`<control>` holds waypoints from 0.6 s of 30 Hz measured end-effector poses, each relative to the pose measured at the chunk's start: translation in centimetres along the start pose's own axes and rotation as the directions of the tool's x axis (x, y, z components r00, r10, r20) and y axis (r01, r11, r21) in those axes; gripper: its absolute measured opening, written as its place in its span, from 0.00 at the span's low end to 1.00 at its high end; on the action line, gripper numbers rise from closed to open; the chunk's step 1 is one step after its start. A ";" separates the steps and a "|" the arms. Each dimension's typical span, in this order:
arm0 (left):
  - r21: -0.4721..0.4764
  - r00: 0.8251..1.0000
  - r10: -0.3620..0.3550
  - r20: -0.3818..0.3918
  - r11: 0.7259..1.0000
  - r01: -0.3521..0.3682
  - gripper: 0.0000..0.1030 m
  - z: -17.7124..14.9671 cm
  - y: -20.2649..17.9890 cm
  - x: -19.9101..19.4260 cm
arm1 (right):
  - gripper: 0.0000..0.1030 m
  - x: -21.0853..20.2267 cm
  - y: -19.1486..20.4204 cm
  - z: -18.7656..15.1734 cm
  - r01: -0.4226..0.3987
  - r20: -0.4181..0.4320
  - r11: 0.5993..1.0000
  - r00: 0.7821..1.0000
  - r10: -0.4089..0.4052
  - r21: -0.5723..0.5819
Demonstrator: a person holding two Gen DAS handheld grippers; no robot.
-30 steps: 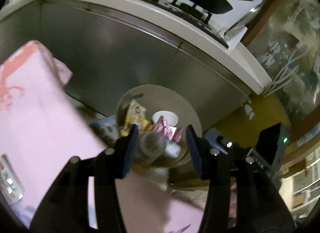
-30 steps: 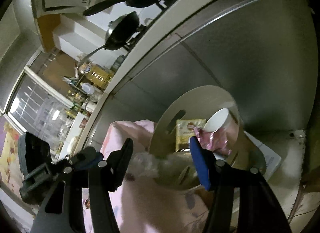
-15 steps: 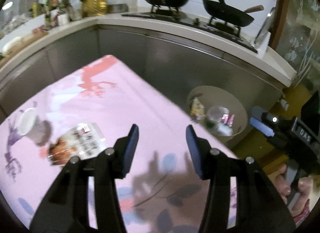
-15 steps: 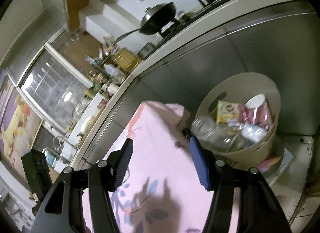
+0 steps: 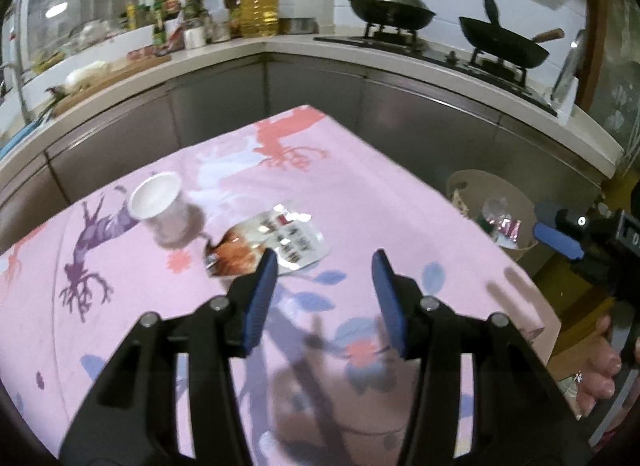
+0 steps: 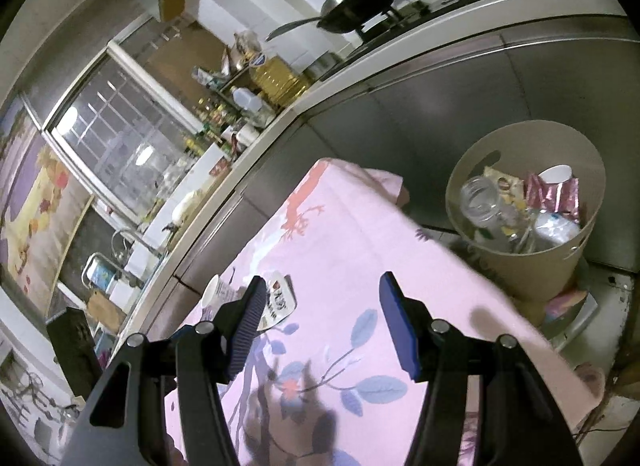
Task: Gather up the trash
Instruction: 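Return both grippers from the bin toward the table, then grasp the white paper cup rim with the right gripper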
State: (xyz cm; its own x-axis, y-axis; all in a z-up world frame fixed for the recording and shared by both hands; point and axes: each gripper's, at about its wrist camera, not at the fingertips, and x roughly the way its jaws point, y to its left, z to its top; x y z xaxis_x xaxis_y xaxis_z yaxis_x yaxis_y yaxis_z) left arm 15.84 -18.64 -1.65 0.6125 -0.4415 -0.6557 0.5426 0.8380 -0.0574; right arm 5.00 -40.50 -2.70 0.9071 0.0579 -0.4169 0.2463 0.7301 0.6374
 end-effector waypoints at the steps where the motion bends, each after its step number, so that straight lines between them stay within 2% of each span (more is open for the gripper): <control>1: -0.008 1.000 0.006 -0.002 1.000 -0.006 0.45 -0.2 0.4 -0.1 | 0.55 0.2 0.3 -0.2 -0.001 -0.007 1.000 1.000 0.001 -0.005; 9: -0.123 0.997 0.065 -0.049 0.990 -0.070 0.45 -4.6 7.1 -0.4 | 0.55 3.3 3.5 -2.1 -0.004 -0.091 0.998 0.996 -0.003 -0.067; 14: -0.232 0.990 0.108 -0.088 0.965 -0.125 0.45 -7.1 12.5 -0.7 | 0.55 5.5 5.5 -3.3 -0.021 -0.146 0.994 0.989 0.006 -0.103; 18: -0.284 0.984 0.159 -0.085 0.942 -0.177 0.45 -8.3 15.6 -1.4 | 0.55 7.2 7.0 -4.2 -0.037 -0.193 0.991 0.981 0.011 -0.131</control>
State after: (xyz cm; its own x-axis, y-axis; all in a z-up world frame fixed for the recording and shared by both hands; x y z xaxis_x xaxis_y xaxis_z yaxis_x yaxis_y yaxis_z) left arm 18.68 -2.31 -7.91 0.6399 -0.2738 -0.7180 0.2394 0.9589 -0.1523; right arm 11.79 -32.14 -3.99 0.8268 0.1966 -0.5270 0.1658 0.8101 0.5624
